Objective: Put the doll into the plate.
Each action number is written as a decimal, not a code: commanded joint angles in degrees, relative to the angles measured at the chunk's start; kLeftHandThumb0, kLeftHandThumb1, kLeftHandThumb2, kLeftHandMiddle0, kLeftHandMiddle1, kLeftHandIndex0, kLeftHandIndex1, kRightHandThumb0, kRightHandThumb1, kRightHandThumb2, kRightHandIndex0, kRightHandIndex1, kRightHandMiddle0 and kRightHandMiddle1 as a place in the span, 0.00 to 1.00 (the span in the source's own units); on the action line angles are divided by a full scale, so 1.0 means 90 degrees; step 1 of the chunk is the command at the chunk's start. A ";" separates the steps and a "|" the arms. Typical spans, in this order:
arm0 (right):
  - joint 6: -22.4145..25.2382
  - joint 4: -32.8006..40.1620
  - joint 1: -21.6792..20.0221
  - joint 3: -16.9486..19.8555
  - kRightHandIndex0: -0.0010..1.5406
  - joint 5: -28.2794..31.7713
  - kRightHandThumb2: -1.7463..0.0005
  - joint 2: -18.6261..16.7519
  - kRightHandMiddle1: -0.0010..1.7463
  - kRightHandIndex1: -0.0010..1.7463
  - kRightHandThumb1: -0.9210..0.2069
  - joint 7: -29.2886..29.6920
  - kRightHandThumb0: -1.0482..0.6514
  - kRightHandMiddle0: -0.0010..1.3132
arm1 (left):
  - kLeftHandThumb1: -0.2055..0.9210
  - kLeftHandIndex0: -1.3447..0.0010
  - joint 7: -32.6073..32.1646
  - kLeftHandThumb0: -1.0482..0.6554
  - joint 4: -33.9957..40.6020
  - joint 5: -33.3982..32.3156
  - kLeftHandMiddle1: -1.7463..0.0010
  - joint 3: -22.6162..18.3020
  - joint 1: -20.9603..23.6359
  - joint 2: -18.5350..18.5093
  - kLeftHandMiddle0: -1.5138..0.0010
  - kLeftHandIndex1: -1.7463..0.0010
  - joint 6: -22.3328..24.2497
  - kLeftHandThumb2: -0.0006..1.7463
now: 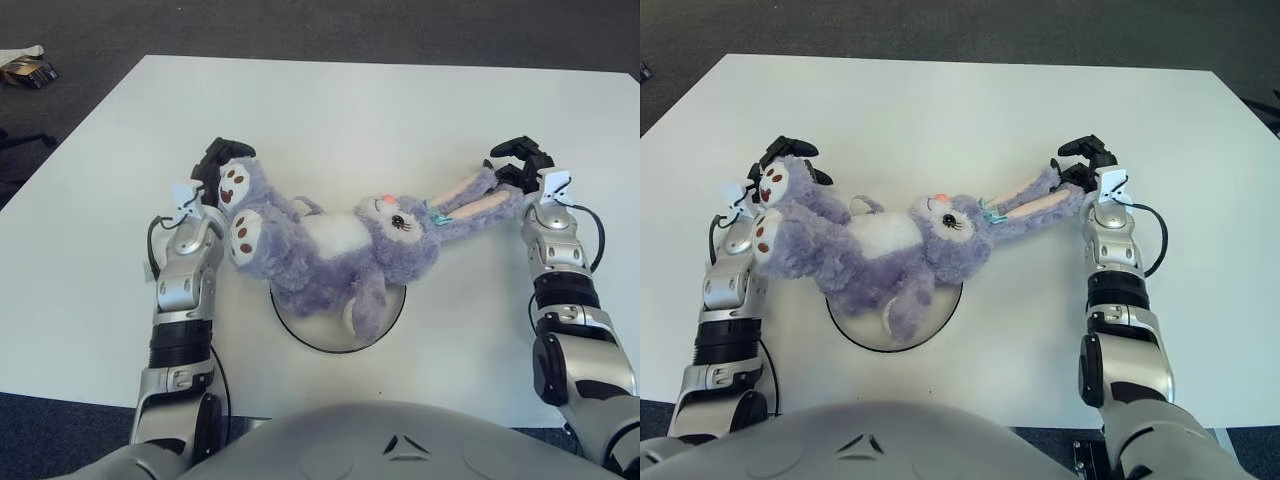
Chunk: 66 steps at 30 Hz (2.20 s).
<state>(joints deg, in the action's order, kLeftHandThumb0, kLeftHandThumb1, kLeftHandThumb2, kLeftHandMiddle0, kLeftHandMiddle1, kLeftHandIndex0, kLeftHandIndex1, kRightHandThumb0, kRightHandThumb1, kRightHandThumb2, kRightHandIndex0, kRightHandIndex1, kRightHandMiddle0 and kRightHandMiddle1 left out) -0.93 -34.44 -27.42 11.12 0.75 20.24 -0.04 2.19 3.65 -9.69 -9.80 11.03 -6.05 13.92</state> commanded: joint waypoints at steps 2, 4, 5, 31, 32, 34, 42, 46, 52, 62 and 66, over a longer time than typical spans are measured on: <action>0.0286 0.0027 0.0423 -0.0247 0.42 -0.0125 0.28 -0.0259 0.99 0.94 0.52 -0.0016 0.61 0.29 | 0.54 0.78 -0.0071 0.61 -0.0017 0.0148 0.04 0.0079 -0.0115 0.0014 0.60 0.00 -0.0085 0.70; 0.0326 0.0173 0.0520 -0.0320 0.42 -0.0141 0.28 -0.0317 0.99 0.94 0.52 -0.0019 0.61 0.29 | 0.55 0.78 -0.0067 0.61 -0.0042 0.0183 0.04 0.0105 -0.0125 0.0026 0.60 0.00 -0.0113 0.69; 0.0348 0.0241 0.0562 -0.0356 0.42 -0.0146 0.27 -0.0347 0.99 0.94 0.52 -0.0025 0.61 0.29 | 0.55 0.78 -0.0062 0.61 -0.0061 0.0196 0.05 0.0115 -0.0125 0.0032 0.61 0.00 -0.0128 0.68; 0.0796 0.1945 0.1298 -0.0831 0.41 0.0248 0.28 -0.1001 1.00 0.93 0.51 -0.0526 0.61 0.29 | 0.59 0.80 -0.0107 0.61 -0.0485 0.0099 0.05 0.0031 -0.0151 0.0275 0.62 0.00 -0.0455 0.66; 0.0822 0.2078 0.1350 -0.0863 0.41 0.0238 0.28 -0.1046 1.00 0.93 0.51 -0.0509 0.61 0.29 | 0.59 0.81 -0.0113 0.61 -0.0512 0.0091 0.05 0.0023 -0.0158 0.0294 0.62 0.00 -0.0491 0.66; 0.0858 0.2270 0.1423 -0.0909 0.41 0.0206 0.28 -0.1112 1.00 0.93 0.51 -0.0462 0.61 0.29 | 0.59 0.81 -0.0127 0.61 -0.0544 0.0096 0.04 0.0016 -0.0169 0.0324 0.63 0.00 -0.0552 0.66; 0.0828 0.2661 0.1532 -0.1029 0.40 -0.0037 0.30 -0.1448 1.00 0.94 0.48 -0.0011 0.61 0.27 | 0.57 0.80 -0.0236 0.61 -0.0497 0.0317 0.02 0.0167 -0.0283 0.0413 0.62 0.00 -0.0845 0.68; 0.0876 0.2760 0.1529 -0.1000 0.39 -0.0049 0.32 -0.1654 1.00 0.92 0.46 0.0212 0.61 0.25 | 0.53 0.78 -0.0233 0.61 -0.0456 0.0443 0.03 0.0255 -0.0349 0.0406 0.60 0.00 -0.1026 0.71; 0.0911 0.2831 0.1529 -0.0954 0.40 -0.0004 0.34 -0.1871 1.00 0.90 0.44 0.0390 0.61 0.25 | 0.51 0.76 -0.0256 0.61 -0.0476 0.0530 0.04 0.0316 -0.0417 0.0447 0.58 0.00 -0.1249 0.72; 0.0912 0.2930 0.1594 -0.0903 0.40 -0.0041 0.36 -0.2171 1.00 0.89 0.43 0.0738 0.61 0.24 | 0.53 0.77 -0.0175 0.61 -0.0575 0.0489 0.07 0.0373 -0.0506 0.0503 0.58 0.00 -0.1546 0.69; 0.0912 0.2969 0.1633 -0.0896 0.39 -0.0049 0.37 -0.2235 1.00 0.88 0.42 0.0835 0.61 0.25 | 0.54 0.78 -0.0132 0.61 -0.0573 0.0451 0.06 0.0382 -0.0528 0.0498 0.59 0.00 -0.1585 0.69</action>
<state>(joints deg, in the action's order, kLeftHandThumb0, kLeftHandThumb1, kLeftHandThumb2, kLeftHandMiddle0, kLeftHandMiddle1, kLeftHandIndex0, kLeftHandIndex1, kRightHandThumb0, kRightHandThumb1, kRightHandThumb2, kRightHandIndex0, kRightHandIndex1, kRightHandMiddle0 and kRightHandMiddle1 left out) 5.49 -7.29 -14.66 2.95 0.65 0.95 6.93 0.45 -0.82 -5.44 -6.68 7.21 -1.80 0.48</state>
